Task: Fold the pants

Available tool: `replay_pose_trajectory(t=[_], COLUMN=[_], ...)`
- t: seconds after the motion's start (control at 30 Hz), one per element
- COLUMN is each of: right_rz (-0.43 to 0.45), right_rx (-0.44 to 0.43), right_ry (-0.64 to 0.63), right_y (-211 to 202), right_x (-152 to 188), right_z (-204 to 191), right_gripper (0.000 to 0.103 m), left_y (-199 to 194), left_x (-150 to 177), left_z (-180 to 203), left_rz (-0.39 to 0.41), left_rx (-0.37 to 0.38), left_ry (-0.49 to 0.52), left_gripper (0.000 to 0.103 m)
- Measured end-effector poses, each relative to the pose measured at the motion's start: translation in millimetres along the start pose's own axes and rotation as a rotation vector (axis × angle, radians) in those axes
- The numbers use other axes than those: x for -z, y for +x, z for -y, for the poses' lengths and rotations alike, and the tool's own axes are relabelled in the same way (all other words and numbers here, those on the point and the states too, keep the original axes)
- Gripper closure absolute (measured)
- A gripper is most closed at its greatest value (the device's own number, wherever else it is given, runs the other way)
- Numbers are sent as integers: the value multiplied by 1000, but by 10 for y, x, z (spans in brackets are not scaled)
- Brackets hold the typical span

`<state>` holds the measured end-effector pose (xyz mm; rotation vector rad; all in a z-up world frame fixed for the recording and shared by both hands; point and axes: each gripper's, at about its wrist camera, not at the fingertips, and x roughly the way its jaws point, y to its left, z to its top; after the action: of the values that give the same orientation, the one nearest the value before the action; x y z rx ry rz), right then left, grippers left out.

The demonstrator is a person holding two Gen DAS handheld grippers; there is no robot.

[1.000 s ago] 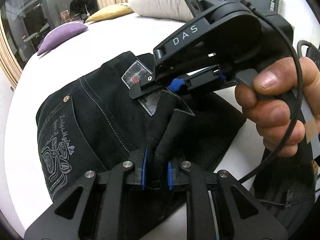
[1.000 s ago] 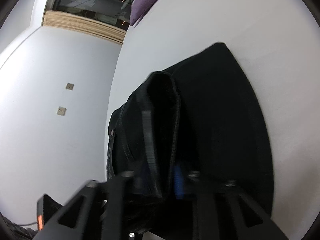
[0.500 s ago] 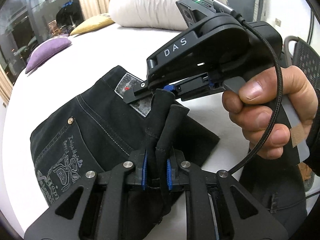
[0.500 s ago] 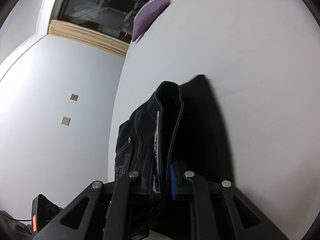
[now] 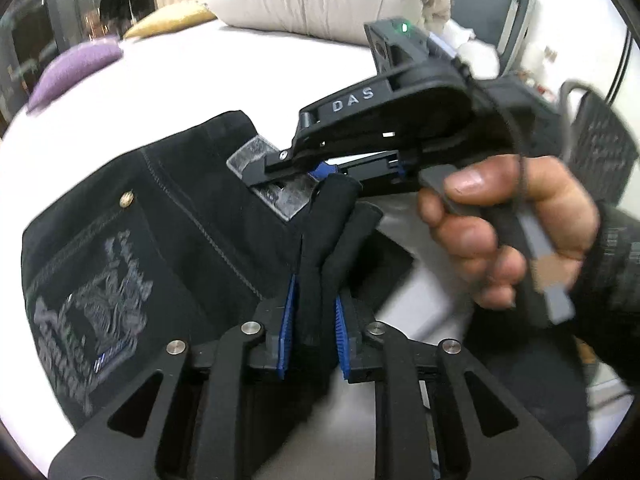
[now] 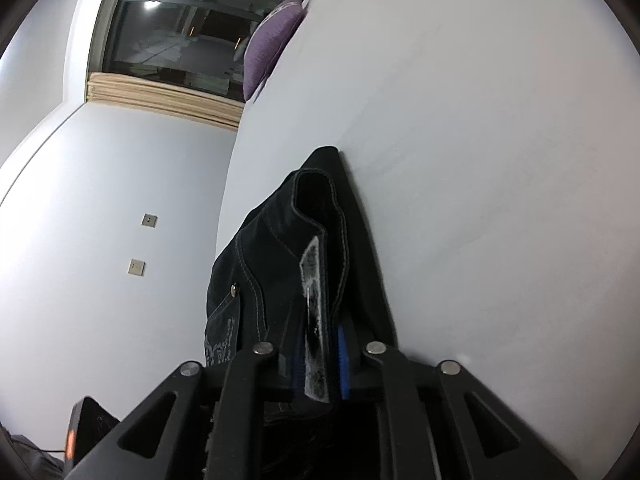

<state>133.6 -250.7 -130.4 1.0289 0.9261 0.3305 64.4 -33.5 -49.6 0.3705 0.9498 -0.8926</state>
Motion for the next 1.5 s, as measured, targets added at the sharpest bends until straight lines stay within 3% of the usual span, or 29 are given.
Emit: replay_pose_trajectory(t=[0.07, 0.13, 0.23, 0.37, 0.47, 0.5, 0.53, 0.6, 0.73, 0.87, 0.97, 1.5], right_rz=[39, 98, 116, 36, -4, -17, -19, -11, 13, 54, 70, 95], right_rx=[70, 157, 101, 135, 199, 251, 295, 271, 322, 315, 328, 350], right_ry=[-25, -42, -87, -211, -185, -172, -171, -154, -184, -146, -136, -139], right_y=[-171, -397, -538, -267, -70, -9, 22, -1, -93, -238, -310, -255], right_x=[19, 54, 141, 274, 282, 276, 285, 328, 458, 618, 735, 799], right_z=[-96, -190, -404, -718, -614, -539, -474, -416, -405, -363, -377, -358], right_gripper=[67, 61, 62, 77, 79, 86, 103, 103, 103, 103, 103, 103], left_y=[-213, -463, -689, -550, -279, -142, -74, -64, -144, -207, -187, -151], left_x=[68, 150, 174, -42, -141, -124, -81, 30, 187, 349, 357, 337], left_z=[-65, -212, -573, -1214, -1562, -1660, -1706, -1629, -1321, -1050, -1020, -1041], left_rz=[12, 54, 118, 130, 48, 10, -10, -17, -24, -31, -42, -58], left_rx=[46, 82, 63, -45, -155, -152, -145, -173, -230, -255, -281, -268], left_ry=[-29, -85, -187, -298, -296, -321, -338, -321, -261, -199, -186, -222], left_gripper=[86, 86, 86, 86, 86, 86, 86, 86, 86, 86, 86, 86])
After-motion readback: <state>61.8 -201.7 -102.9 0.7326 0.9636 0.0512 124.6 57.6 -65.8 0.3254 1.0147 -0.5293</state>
